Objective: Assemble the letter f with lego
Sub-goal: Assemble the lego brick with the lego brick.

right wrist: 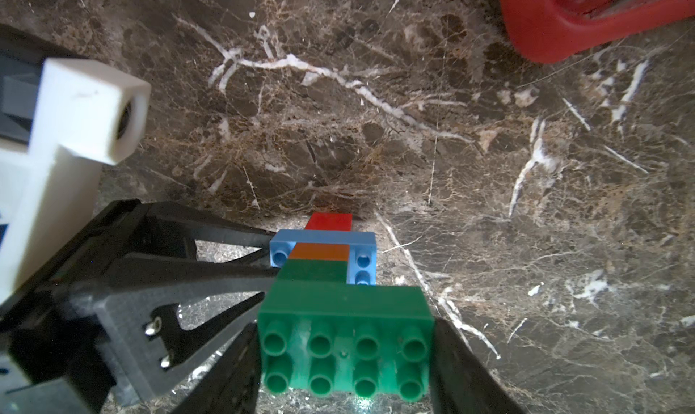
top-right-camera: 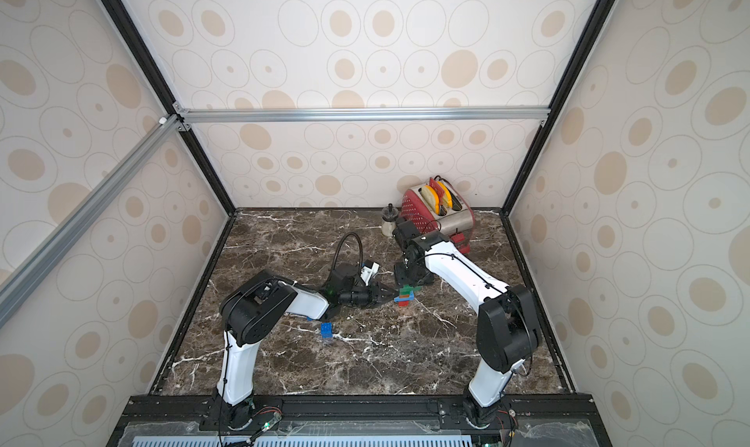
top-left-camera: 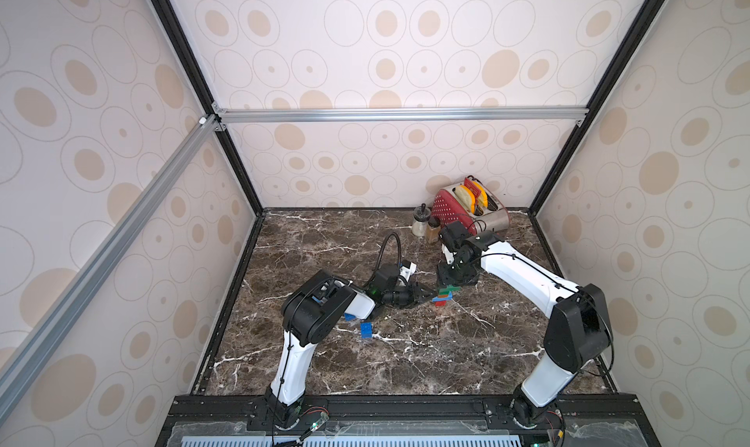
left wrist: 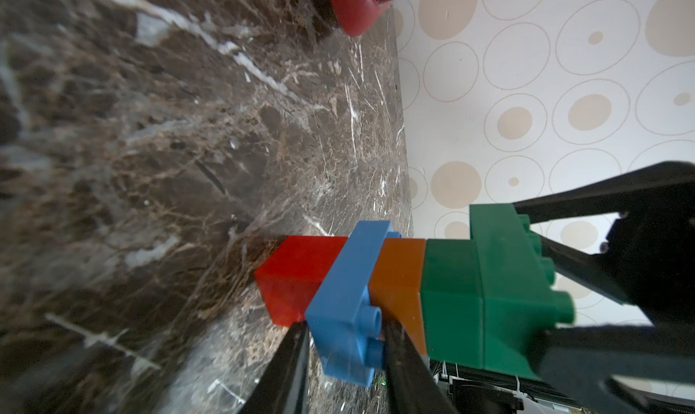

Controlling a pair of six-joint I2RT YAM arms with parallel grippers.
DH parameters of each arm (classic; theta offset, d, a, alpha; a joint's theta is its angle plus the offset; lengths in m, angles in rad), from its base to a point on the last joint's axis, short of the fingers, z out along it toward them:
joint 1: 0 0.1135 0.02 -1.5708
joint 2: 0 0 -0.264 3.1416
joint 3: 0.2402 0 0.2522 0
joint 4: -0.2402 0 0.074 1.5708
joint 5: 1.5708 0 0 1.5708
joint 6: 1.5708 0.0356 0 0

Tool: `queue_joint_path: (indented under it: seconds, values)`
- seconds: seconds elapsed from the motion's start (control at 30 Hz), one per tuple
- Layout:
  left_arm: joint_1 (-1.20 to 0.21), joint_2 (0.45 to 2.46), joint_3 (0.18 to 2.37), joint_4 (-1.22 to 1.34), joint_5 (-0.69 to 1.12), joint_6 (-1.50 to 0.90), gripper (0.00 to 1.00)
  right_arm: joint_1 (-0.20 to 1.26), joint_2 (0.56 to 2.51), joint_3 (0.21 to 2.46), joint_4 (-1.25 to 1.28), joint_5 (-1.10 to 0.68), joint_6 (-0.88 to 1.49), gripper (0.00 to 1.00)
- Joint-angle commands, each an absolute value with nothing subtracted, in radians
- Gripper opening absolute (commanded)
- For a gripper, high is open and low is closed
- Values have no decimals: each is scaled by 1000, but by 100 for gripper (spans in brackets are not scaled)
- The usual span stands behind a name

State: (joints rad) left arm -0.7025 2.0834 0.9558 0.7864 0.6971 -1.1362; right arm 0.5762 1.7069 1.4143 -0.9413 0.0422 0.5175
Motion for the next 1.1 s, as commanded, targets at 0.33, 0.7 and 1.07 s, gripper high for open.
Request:
queue_joint_path:
  seconds: [0.33,0.7,1.07]
  values:
    - [-707,2108,936,673,646,-1109,39,565,1750,1379,-989,77,507,57]
    - [-706,2099,942,661,646,-1103,40,564,1743,1388,-991,69,502,60]
    - [-706,2102,950,656,647,-1099,40,563,1740,1431,-1006,74,489,67]
